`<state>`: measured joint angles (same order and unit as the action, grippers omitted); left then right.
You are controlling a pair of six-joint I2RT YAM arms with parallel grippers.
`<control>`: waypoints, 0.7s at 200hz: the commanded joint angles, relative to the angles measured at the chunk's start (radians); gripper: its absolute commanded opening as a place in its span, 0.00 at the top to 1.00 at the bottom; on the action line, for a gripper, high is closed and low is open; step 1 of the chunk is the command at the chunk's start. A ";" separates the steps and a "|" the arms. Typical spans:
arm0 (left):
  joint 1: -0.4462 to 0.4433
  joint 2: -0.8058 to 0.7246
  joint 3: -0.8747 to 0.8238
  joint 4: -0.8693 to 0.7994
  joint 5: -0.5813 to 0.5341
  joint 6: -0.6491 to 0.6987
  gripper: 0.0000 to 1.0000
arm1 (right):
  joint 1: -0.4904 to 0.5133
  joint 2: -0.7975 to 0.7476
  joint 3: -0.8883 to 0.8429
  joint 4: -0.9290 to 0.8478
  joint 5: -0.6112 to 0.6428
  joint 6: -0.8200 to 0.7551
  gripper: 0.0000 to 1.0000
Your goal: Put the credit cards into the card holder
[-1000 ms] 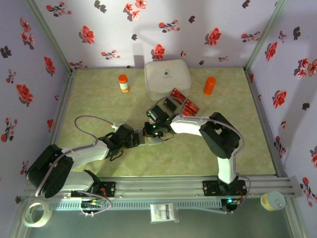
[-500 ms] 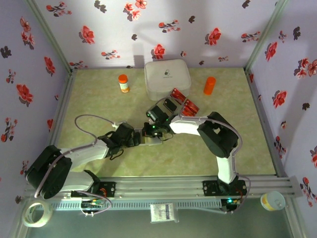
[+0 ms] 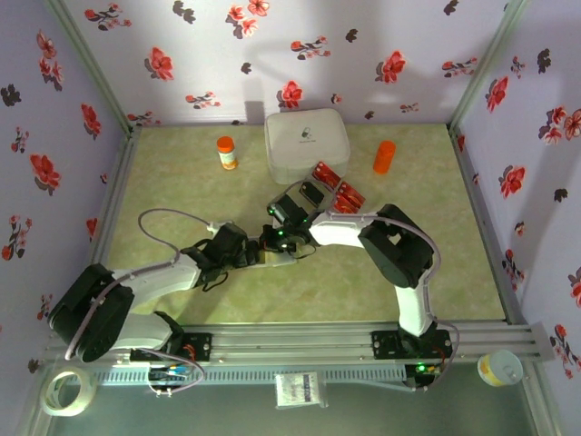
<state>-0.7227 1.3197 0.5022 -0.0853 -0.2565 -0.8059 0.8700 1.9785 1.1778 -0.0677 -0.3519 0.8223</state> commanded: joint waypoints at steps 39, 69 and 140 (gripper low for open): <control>-0.006 0.047 -0.066 0.053 0.000 -0.021 0.02 | 0.006 -0.005 0.009 -0.011 -0.001 0.011 0.99; -0.006 0.053 -0.077 0.036 -0.010 -0.038 0.02 | -0.020 -0.070 0.014 -0.031 0.011 -0.005 0.95; -0.006 0.073 -0.074 -0.002 -0.027 -0.064 0.03 | -0.175 -0.293 0.005 -0.285 0.138 -0.202 0.80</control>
<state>-0.7338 1.3380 0.4683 -0.0216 -0.3008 -0.8299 0.7544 1.7607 1.1782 -0.2031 -0.3031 0.7406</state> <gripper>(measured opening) 0.969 0.160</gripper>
